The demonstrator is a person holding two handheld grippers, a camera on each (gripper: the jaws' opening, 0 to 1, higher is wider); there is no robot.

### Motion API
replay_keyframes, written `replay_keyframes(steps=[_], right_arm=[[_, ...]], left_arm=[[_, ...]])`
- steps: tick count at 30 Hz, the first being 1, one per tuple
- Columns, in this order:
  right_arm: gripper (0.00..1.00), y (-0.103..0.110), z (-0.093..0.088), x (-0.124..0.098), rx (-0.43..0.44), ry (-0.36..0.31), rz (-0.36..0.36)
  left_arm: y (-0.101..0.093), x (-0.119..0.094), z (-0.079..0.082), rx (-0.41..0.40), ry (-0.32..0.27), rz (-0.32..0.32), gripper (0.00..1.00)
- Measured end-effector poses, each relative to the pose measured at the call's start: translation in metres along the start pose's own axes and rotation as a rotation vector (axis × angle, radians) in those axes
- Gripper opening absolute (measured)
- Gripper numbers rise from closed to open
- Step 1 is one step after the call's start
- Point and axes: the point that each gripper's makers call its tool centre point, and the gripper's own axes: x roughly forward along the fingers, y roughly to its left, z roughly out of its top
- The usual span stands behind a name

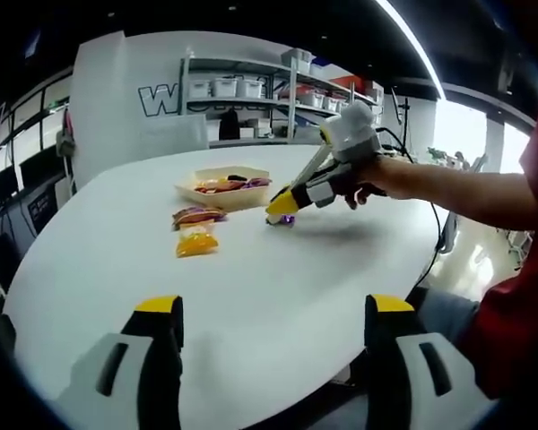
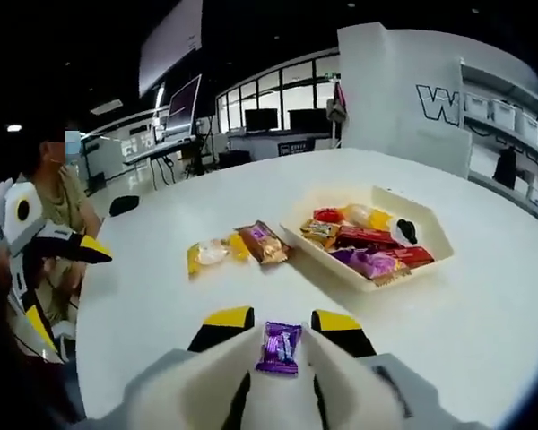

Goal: Place the target food into the container with the food tongs after gripping and lifting it, then release it inside without dropping or visibly crushing the food.

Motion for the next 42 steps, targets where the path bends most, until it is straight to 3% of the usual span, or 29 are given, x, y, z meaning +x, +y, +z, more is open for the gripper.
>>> replay_keyframes(steps=[2,4,9,15,24,31,33,34,37,42], right_arm=[[0.18,0.003,0.001,-0.001,0.053,-0.003,0.016],[0.17,0.000,0.004,-0.002,0.054,-0.016,0.006],[0.18,-0.005,0.046,-0.016,0.136,-0.139,0.038],[0.18,-0.016,0.072,-0.022,0.080,-0.158,0.017],[0.18,-0.029,0.089,-0.018,0.021,-0.156,-0.018],[0.20,-0.027,0.089,-0.014,0.016,-0.146,-0.012],[0.21,-0.024,0.079,-0.006,0.031,-0.117,0.004],[0.21,-0.019,0.064,0.001,0.043,-0.077,0.021],[0.22,-0.018,0.050,0.009,0.032,-0.049,0.021],[0.22,-0.020,0.039,0.018,0.011,-0.017,0.015]], left_arm=[[-0.001,0.000,0.000,0.000,-0.001,-0.002,0.81],[-0.001,0.000,0.000,0.005,0.000,-0.003,0.81],[0.001,-0.002,-0.002,-0.002,0.001,0.001,0.80],[0.001,-0.002,-0.001,0.003,-0.001,0.003,0.80],[0.004,-0.006,0.000,0.003,-0.007,0.011,0.80],[0.008,-0.010,0.001,-0.002,-0.012,0.022,0.80],[0.008,-0.010,0.001,0.000,-0.012,0.024,0.80],[0.007,-0.012,0.000,-0.001,-0.013,0.023,0.80],[0.007,-0.013,-0.002,-0.005,-0.012,0.022,0.80],[0.010,-0.014,-0.006,-0.002,0.004,0.026,0.80]])
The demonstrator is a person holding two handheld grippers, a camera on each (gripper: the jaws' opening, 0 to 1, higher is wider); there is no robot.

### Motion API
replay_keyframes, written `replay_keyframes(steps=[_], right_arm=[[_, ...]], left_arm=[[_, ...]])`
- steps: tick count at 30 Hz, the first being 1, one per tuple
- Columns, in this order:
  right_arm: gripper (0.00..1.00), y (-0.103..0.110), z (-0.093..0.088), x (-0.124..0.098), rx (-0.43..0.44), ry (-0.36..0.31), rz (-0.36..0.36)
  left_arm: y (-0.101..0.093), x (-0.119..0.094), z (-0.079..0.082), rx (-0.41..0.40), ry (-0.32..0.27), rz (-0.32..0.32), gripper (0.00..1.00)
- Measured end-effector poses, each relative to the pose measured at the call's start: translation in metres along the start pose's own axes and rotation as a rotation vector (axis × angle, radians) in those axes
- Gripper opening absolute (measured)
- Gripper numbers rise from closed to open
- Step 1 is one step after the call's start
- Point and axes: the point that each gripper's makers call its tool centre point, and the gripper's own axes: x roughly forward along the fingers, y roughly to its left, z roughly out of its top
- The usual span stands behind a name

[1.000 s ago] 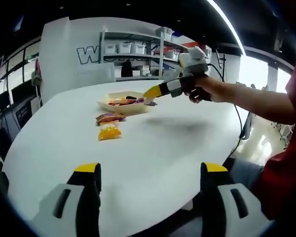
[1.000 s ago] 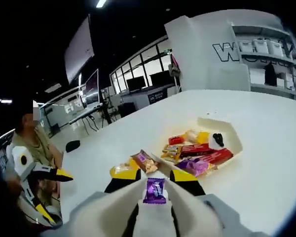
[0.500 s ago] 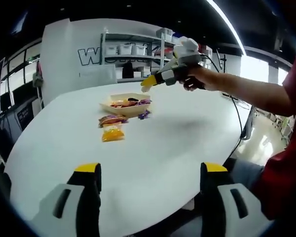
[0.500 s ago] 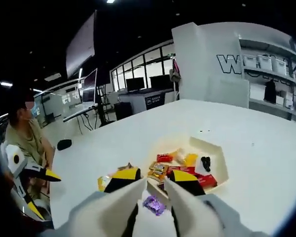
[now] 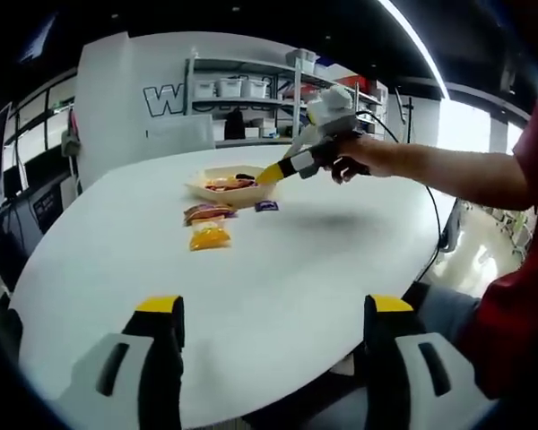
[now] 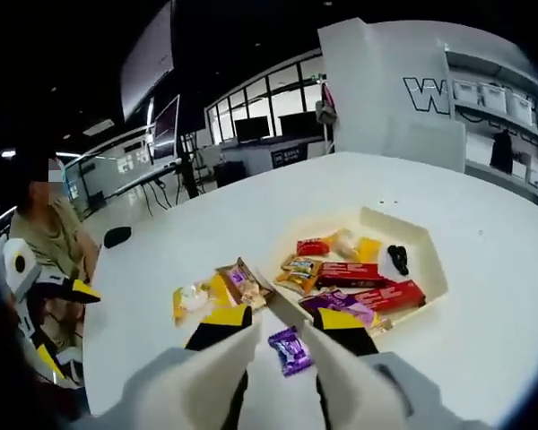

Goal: Place the target food into the container with the food tongs after gripping and lifting it, then release it inside without dropping or visibly crushing the food.

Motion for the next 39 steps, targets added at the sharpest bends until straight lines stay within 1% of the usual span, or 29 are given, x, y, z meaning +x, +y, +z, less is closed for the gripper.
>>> replay_keyframes(steps=[2,3,4,7,9,11,14,16,17,18,20,25,26,29,31,32,33,37,39], right_arm=[[0.23,-0.001,-0.004,0.003,-0.010,0.012,0.000],[0.23,-0.001,0.000,0.004,-0.049,-0.010,-0.001],[0.23,-0.001,-0.003,0.004,-0.036,0.001,-0.006],[0.23,-0.002,-0.001,0.004,-0.047,0.005,-0.005],[0.23,0.000,-0.002,0.001,-0.073,0.022,-0.016],[0.23,0.002,-0.001,-0.002,-0.120,0.013,-0.018],[0.23,0.002,-0.015,0.002,-0.118,0.059,-0.001],[0.23,-0.002,-0.020,0.004,-0.115,0.066,-0.017],[0.23,-0.005,-0.024,0.007,-0.138,0.078,-0.025],[0.23,-0.005,-0.025,0.009,-0.141,0.085,-0.026],[0.22,-0.005,-0.022,0.007,-0.143,0.077,-0.019],[0.15,-0.005,-0.022,0.008,-0.133,0.088,-0.025],[0.14,-0.009,-0.023,0.007,-0.106,0.092,-0.053],[0.12,-0.012,-0.021,0.007,-0.024,0.093,-0.070],[0.11,-0.012,-0.022,0.006,-0.023,0.106,-0.075],[0.11,-0.012,-0.022,0.006,-0.015,0.109,-0.073],[0.11,-0.006,-0.023,0.005,0.010,0.123,-0.039],[0.12,-0.001,-0.013,0.003,0.031,0.064,-0.028],[0.12,0.000,-0.010,0.000,0.026,0.067,-0.032]], left_arm=[[0.002,-0.001,0.001,-0.003,-0.003,0.003,0.80],[0.003,0.000,0.002,-0.004,-0.005,0.005,0.80],[0.003,0.000,0.002,-0.006,-0.005,0.006,0.80],[0.002,0.002,0.002,-0.005,-0.003,0.003,0.80],[0.002,0.003,0.002,-0.003,0.000,0.002,0.80],[0.002,0.003,0.001,-0.002,0.002,0.002,0.80],[0.002,0.006,-0.001,-0.014,0.003,0.000,0.80],[0.001,0.007,-0.002,-0.007,0.010,-0.003,0.80],[0.001,0.008,-0.002,-0.001,0.014,-0.004,0.80],[0.000,0.008,-0.001,-0.003,0.010,-0.008,0.80],[0.001,0.008,0.000,-0.005,0.009,-0.009,0.80],[0.004,0.009,-0.002,-0.008,0.015,-0.001,0.80],[0.003,0.010,-0.001,-0.009,0.014,-0.003,0.80],[0.001,0.011,0.001,-0.007,0.010,-0.009,0.80],[0.000,0.012,0.000,-0.002,0.014,-0.013,0.80],[-0.001,0.012,-0.001,-0.002,0.015,-0.013,0.80],[-0.001,0.012,-0.002,0.000,0.019,-0.014,0.80],[-0.001,0.012,-0.002,0.001,0.021,-0.014,0.80],[0.000,0.011,-0.002,-0.001,0.021,-0.012,0.80]])
